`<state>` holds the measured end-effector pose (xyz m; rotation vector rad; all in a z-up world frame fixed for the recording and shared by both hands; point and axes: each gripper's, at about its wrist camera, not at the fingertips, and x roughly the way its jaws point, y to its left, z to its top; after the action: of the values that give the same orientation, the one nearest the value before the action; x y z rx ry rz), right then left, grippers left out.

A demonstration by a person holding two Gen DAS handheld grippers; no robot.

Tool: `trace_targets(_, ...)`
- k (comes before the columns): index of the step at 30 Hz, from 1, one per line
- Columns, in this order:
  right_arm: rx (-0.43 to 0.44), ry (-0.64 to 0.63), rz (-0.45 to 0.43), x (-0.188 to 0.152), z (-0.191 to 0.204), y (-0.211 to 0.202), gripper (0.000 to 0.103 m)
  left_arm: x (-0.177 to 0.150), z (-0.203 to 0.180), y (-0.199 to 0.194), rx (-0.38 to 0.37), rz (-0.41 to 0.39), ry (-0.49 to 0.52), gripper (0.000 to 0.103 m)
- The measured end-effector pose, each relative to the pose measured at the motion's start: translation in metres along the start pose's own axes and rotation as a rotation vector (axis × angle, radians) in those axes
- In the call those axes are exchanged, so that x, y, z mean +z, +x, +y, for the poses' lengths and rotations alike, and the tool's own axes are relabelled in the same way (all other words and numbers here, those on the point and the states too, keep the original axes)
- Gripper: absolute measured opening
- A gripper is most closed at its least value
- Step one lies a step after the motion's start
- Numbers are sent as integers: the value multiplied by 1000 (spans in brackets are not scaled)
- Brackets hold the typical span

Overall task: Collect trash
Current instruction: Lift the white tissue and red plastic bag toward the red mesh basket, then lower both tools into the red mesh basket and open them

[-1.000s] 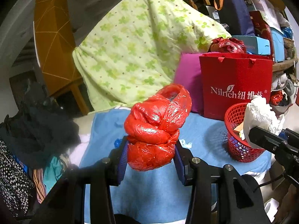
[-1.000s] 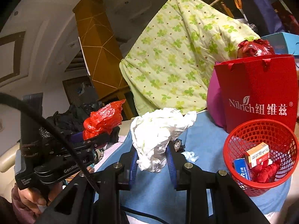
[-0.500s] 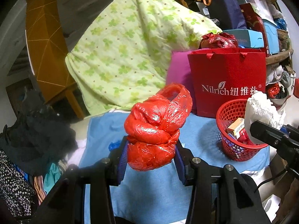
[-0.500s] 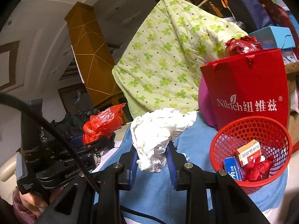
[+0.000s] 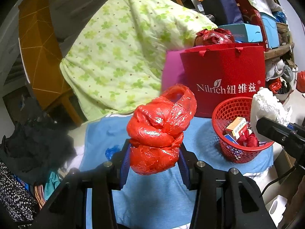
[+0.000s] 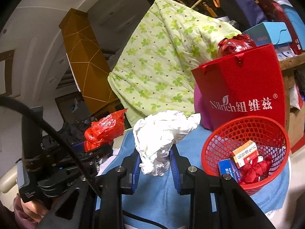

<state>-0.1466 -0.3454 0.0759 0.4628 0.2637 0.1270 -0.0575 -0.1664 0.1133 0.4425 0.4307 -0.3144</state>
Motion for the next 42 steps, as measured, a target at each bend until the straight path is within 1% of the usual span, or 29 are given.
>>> trace_targets(29, -59, 98, -11, -4, -48, -14, 30, 8, -50, 17, -44, 35, 79, 48)
trace_targets(35, -87, 119, -21, -4, -62, -20, 30, 10, -61, 23, -60, 42, 101, 48)
trace_targets(37, -99, 130, -23, -4, -68, -22, 30, 12, -65, 26, -75, 43, 107, 48)
trace_targets(40, -125, 146, -30, -2, -78, -26, 30, 17, -71, 31, -120, 45, 109, 48)
trace_targets(42, -146, 160, -35, -2, -87, -29, 30, 21, -79, 37, -164, 51, 114, 48)
